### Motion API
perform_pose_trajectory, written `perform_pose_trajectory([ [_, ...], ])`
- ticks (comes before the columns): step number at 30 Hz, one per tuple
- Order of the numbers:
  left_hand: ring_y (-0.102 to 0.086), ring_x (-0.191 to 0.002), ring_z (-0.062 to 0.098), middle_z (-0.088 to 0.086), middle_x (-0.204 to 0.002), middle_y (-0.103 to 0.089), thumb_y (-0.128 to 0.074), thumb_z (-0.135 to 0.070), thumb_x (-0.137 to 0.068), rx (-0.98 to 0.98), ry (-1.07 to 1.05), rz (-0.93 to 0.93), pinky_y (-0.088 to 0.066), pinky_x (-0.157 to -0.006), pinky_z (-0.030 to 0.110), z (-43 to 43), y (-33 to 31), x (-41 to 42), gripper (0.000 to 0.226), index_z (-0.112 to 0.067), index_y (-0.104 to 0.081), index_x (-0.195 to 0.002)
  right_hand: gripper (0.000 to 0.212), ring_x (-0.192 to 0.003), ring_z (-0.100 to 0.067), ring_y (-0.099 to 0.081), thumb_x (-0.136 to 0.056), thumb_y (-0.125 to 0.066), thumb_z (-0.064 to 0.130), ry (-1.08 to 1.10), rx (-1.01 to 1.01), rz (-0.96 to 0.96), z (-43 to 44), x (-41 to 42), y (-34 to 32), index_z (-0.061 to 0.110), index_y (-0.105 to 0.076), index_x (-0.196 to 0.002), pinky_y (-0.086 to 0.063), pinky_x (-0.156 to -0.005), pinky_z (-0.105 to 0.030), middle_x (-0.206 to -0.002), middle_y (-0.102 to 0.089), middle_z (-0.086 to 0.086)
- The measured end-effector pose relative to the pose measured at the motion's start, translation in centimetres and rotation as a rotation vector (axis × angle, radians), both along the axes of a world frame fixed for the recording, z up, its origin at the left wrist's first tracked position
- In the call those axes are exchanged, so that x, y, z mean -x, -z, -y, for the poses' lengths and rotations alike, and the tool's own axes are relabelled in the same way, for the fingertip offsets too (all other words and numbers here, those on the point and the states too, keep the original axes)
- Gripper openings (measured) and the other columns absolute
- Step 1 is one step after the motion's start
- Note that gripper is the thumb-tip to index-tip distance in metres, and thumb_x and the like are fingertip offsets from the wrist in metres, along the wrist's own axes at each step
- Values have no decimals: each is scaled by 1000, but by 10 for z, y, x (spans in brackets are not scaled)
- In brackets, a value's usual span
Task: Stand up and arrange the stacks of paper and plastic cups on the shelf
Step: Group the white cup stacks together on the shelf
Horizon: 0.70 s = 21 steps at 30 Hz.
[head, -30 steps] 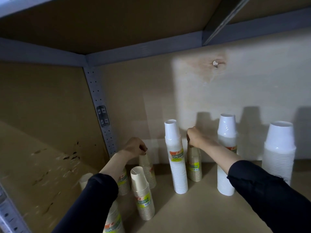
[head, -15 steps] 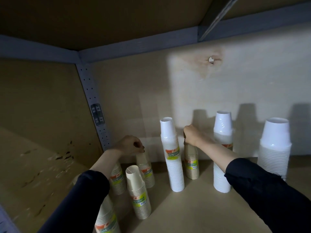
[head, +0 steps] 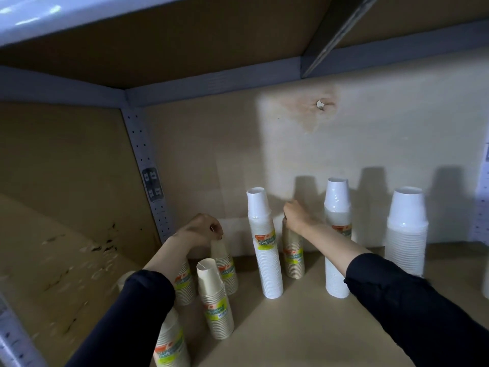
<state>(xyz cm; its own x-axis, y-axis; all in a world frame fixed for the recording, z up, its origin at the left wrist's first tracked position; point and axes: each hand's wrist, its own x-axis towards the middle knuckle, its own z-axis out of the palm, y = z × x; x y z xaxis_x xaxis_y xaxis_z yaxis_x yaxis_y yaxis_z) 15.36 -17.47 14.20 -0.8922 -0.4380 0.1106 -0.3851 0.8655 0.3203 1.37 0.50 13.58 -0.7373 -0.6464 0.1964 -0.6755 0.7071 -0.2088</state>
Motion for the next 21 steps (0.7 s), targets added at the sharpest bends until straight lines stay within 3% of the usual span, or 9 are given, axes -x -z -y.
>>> perform_pose_trajectory([
  [5,-52,-88,10,4,-113,-64,-62,-26,-88,68,-33,-2,-42,-78,20,-17,-14,-18,26,-13,-63,-110,32,-118,-34,-57,-95,-46,4,53,9,-4,-30,-30,-17,-6,-54,-124,-49,-91,-35,-128,-58,-20],
  [9,-57,-96,14,5,-118,-64,-60,-25,-89,74,-47,-19,-46,-85,24,-36,-21,-32,27,-13,-64,-113,35,-120,-36,-54,-95,-43,7,68,16,3,-52,-56,-24,-4,-50,-127,-47,-93,-37,-131,-52,-20],
  [13,-60,-112,21,8,-122,-66,-57,-19,-90,152,-18,-55,-46,-96,29,-56,-20,-47,28,-10,-65,-116,31,-116,-36,-56,-94,-41,3,53,63,-11,-71,-79,-24,-6,-54,-121,-47,-93,-37,-127,-55,-23],
  [21,-63,-105,32,17,-112,-68,-52,-15,-89,158,-27,-163,-49,-89,33,-91,-15,-61,26,-7,-70,-106,29,-113,-37,-58,-90,-45,-3,86,110,-3,-107,-109,-31,-7,-57,-116,-50,-86,-37,-121,-58,-23],
])
